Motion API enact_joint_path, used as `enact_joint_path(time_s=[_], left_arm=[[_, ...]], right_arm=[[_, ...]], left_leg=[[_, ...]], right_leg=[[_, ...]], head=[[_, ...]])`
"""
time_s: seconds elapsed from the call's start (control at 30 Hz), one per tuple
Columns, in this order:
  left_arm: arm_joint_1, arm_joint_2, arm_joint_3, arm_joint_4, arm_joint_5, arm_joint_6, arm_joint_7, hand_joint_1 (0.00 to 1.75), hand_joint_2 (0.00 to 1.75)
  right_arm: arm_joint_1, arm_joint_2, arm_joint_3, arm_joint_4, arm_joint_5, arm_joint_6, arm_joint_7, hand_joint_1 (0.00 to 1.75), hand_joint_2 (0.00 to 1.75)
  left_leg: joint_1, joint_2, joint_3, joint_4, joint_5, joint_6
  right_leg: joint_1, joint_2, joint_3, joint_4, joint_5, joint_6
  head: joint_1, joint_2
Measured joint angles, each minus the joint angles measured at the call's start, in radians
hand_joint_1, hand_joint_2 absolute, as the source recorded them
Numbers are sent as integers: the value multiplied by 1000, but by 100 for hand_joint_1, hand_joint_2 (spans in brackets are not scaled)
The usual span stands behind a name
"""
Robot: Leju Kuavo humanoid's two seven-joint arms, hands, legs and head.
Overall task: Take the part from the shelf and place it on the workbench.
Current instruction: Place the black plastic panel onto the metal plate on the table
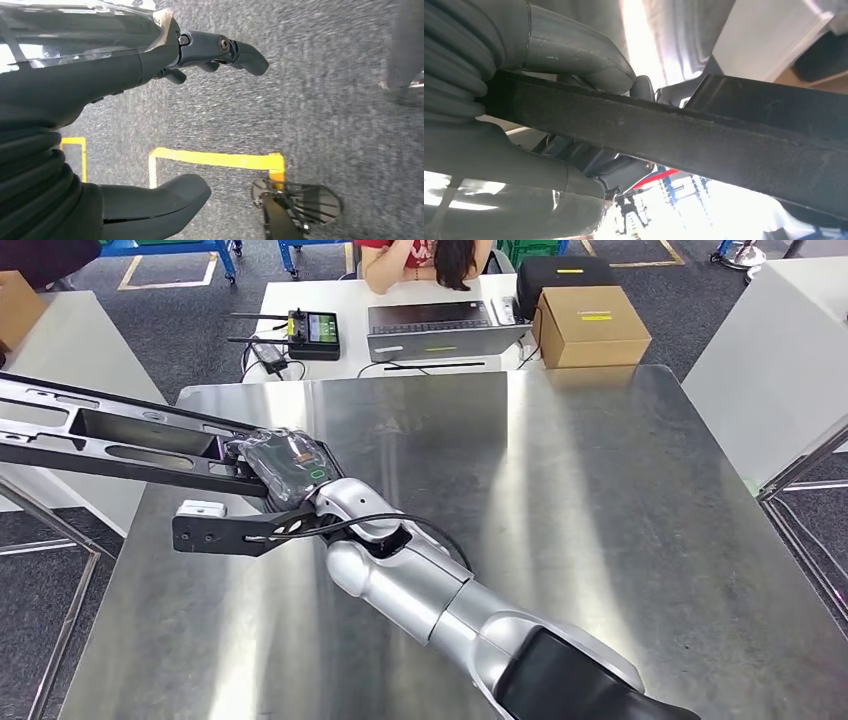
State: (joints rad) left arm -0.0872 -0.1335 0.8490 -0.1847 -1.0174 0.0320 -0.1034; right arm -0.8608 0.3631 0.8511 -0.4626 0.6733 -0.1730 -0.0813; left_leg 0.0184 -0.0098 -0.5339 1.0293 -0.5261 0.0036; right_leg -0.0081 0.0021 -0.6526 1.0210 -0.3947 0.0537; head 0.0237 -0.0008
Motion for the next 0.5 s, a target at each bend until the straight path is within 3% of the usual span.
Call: enact_joint_path(time_s=[0.07, 0.1, 0.13, 0.2, 0.27, 0.3, 0.33, 0.4, 0.43, 0.5], left_arm=[[2, -1, 2, 0, 0, 0, 0, 0, 175], [2, -1, 4, 0, 0, 1, 1, 0, 175], [2, 0, 6, 0, 0, 2, 1, 0, 175], [3, 2, 8, 0, 0, 5, 1, 0, 175], [3, 2, 9, 0, 0, 6, 1, 0, 175], [3, 2, 9, 0, 0, 6, 1, 0, 175], [2, 2, 9, 0, -1, 6, 1, 0, 175], [1, 0, 9, 0, -4, 6, 1, 0, 175], [0, -2, 9, 0, -6, 6, 1, 0, 175], [1, -5, 9, 0, -7, 6, 1, 0, 175]], right_arm=[[1, -3, 6, 0, -1, 0, 6, 175, 175], [0, -5, 10, 1, -1, 0, 10, 175, 175], [0, -7, 13, 1, -2, 1, 13, 175, 175], [2, -11, 21, 1, -6, 2, 18, 175, 175], [7, -15, 28, 1, -10, 4, 24, 175, 175], [9, -17, 31, 2, -11, 5, 29, 175, 175], [9, -19, 34, 3, -9, 4, 34, 175, 175], [4, -20, 41, 6, -1, 1, 44, 175, 175], [1, -21, 43, 8, 4, -2, 47, 175, 175], [-1, -22, 47, 14, 9, -5, 53, 175, 175]], left_leg=[[0, 2, -15, -8, 18, 15], [1, 3, -22, -12, 27, 23], [3, 5, -29, -15, 33, 30], [-3, 6, -44, -14, 41, 40], [-9, 6, -51, -12, 45, 44], [-12, 6, -52, -11, 45, 44], [-15, 5, -52, -9, 45, 45], [-23, 4, -56, -5, 44, 43], [-25, 4, -59, -4, 45, 40], [-25, 6, -69, -5, 53, 34]], right_leg=[[-2, -1, -16, 1, -2, 11], [-2, -1, -28, 22, -22, 11], [-2, -2, -47, 64, -53, 6], [-2, -1, -92, 205, -122, -2], [0, -1, -112, 291, -144, 0], [2, -1, -97, 273, -128, 4], [6, -1, -70, 222, -103, 5], [20, 0, -2, 87, -59, -4], [25, -1, 22, 37, -51, -10], [30, -4, 41, -7, -48, -18]], head=[[0, 0], [2, 0], [3, 0], [5, 0], [5, 0], [5, 0], [5, 0], [4, 0], [3, 0], [2, 0]])
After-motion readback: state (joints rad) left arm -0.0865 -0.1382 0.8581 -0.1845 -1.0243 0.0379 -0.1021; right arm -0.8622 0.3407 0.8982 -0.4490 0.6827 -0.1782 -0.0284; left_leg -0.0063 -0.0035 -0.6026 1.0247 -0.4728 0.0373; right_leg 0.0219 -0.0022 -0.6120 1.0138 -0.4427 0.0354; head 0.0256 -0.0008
